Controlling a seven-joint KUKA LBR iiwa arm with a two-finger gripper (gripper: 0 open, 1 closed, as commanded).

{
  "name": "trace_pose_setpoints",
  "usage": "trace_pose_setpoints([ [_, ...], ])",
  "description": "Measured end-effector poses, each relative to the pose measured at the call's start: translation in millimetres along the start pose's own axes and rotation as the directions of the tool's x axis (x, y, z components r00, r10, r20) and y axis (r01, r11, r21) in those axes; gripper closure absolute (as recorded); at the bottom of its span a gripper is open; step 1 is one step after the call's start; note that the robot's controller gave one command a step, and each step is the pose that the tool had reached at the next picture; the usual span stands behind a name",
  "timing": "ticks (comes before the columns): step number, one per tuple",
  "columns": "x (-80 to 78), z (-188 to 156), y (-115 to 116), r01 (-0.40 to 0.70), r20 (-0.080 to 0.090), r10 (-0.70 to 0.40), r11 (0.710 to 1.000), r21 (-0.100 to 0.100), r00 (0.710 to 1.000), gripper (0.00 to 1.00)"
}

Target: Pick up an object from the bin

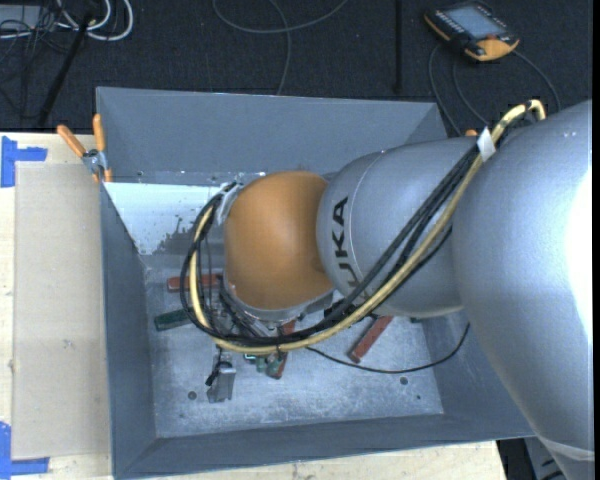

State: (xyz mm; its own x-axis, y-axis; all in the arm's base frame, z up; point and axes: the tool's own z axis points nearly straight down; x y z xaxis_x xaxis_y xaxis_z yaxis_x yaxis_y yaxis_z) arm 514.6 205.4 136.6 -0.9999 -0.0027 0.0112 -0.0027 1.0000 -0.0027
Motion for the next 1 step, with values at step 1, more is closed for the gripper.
trace_pose_setpoints([
  [1, -2.2, -4.2, -1.0, -0.004, 0.007, 0.004, 1.000, -0.002, 1.000, 0.00],
])
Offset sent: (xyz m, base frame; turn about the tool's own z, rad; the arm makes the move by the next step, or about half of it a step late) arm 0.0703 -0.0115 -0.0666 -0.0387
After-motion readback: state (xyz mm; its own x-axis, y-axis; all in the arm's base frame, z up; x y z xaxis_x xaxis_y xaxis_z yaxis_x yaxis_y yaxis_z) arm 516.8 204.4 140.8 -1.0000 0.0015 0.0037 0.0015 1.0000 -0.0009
